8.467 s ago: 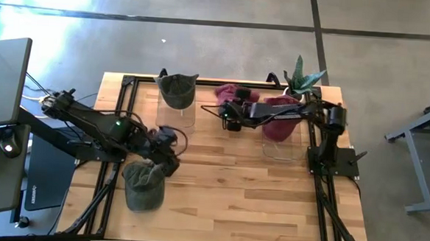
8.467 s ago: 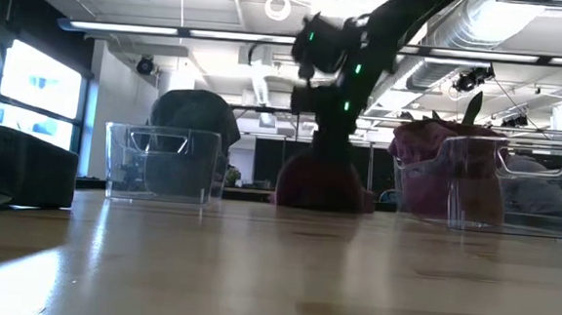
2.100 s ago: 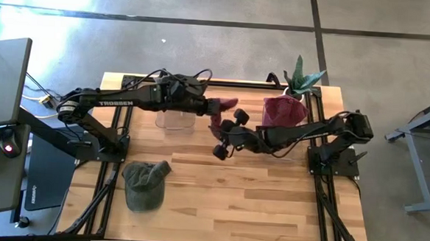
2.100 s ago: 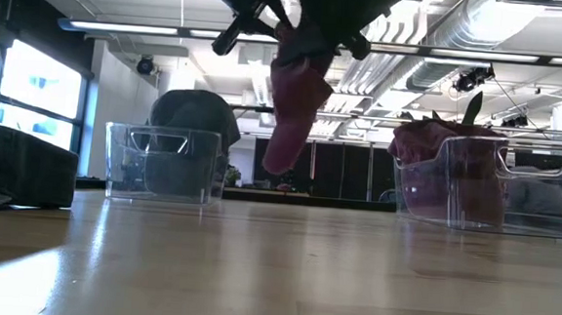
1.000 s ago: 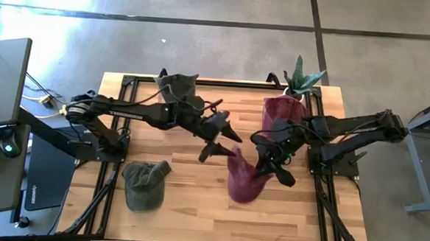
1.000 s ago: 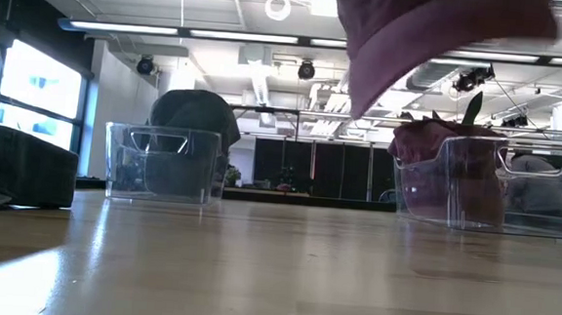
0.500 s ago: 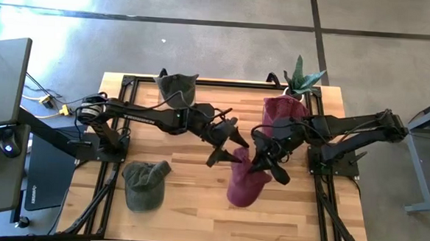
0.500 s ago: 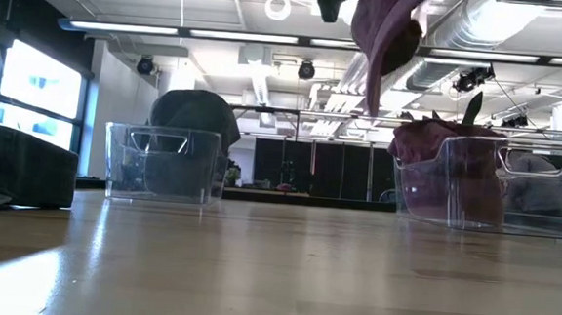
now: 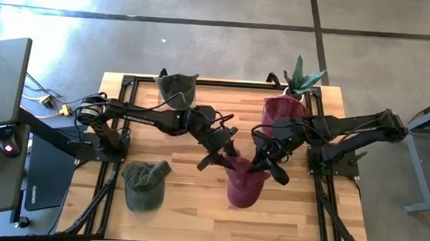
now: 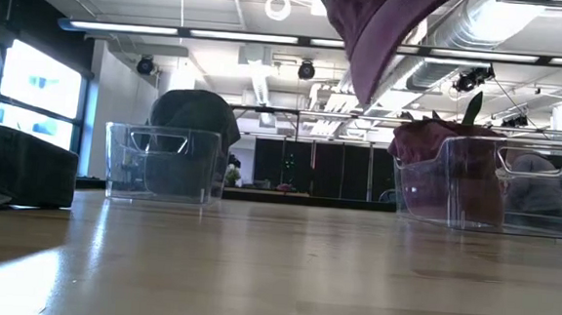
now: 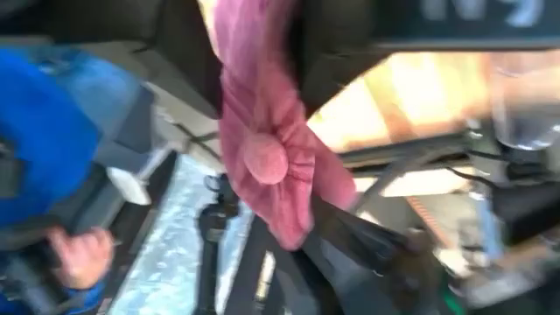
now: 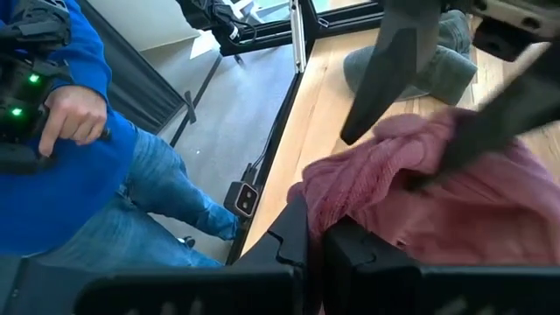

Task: Pick & Place hat
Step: Put the red cap into the right transparent bin

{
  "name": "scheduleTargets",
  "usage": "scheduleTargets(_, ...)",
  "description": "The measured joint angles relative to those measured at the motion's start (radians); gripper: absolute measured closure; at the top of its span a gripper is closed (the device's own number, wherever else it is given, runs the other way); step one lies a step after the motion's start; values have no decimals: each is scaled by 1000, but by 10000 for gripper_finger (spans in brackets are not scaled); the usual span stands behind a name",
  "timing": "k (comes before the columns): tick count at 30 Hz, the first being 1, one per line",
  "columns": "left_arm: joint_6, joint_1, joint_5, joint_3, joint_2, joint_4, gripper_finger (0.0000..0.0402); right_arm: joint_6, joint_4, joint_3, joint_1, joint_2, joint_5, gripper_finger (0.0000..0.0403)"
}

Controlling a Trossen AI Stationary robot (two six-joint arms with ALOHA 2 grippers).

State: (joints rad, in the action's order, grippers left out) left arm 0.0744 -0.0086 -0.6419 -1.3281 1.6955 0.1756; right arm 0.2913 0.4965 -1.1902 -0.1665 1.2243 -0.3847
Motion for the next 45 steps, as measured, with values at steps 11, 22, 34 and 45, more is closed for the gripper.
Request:
scheduleTargets(11, 89, 2, -67, 0, -43, -1, 374, 129, 101, 0, 36, -6, 41, 345)
scheduleTargets(22, 144, 2, 19, 0, -43, -35, 395, 108, 70, 0, 127, -68, 56, 171)
scheduleTargets(34, 182, 2, 62, 0, -43, -53, 396, 7, -33, -1, 14, 61, 162, 160)
scheduleTargets(45, 201, 16, 109, 0, -44, -85, 367, 37, -22, 0, 0, 53, 127, 389)
